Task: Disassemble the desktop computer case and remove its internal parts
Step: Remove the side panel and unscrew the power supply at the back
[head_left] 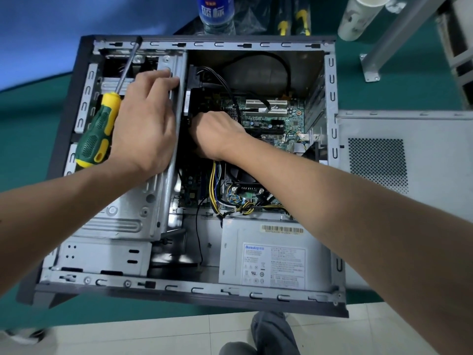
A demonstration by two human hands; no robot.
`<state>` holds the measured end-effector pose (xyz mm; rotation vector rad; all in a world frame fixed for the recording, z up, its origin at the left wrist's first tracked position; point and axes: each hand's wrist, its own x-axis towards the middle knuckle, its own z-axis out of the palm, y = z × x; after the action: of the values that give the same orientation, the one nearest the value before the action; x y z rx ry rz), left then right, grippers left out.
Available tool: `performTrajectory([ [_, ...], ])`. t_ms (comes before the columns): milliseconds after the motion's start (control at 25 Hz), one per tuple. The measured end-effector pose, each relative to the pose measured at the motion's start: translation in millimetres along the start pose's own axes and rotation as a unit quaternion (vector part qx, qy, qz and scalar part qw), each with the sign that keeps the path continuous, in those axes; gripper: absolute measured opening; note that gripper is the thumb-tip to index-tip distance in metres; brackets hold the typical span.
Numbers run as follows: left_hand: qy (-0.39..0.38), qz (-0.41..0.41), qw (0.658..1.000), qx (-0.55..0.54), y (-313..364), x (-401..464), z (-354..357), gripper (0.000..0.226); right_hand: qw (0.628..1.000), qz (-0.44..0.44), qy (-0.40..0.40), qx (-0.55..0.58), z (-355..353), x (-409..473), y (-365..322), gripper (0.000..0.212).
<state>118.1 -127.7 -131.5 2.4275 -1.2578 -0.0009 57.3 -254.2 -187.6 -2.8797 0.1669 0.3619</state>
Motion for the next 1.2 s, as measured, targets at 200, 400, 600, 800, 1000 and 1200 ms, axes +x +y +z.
performTrajectory([
  [200,0.005,0.002,1.0,0.0,0.6,-0.5,0.0,0.042,1.0,-0.007,0.011,-0.004,1.8,-1.8,0.2,0.006],
  [400,0.006,0.005,1.0,0.001,-0.6,0.0,1.0,0.042,0.999,0.008,0.016,0.052,0.2,-2.8,-0.4,0.01],
  [600,0.005,0.006,1.0,-0.001,-0.3,0.0,1.0,0.044,0.994,0.044,0.017,0.098,-1.7,-6.3,-0.3,0.012],
  [800,0.005,0.008,1.0,0.004,-0.5,0.3,1.2,0.042,0.977,0.105,0.035,0.182,-3.4,-7.8,-0.2,0.015],
  [1000,0.0,0.004,1.0,-0.002,3.0,-0.9,-0.7,0.041,0.979,0.102,0.007,0.174,-6.8,-13.3,-1.2,0.019],
  [1200,-0.009,-0.003,1.0,-0.001,3.6,0.0,-2.8,0.043,0.998,0.005,0.009,0.057,-23.9,-37.5,-6.6,0.018],
])
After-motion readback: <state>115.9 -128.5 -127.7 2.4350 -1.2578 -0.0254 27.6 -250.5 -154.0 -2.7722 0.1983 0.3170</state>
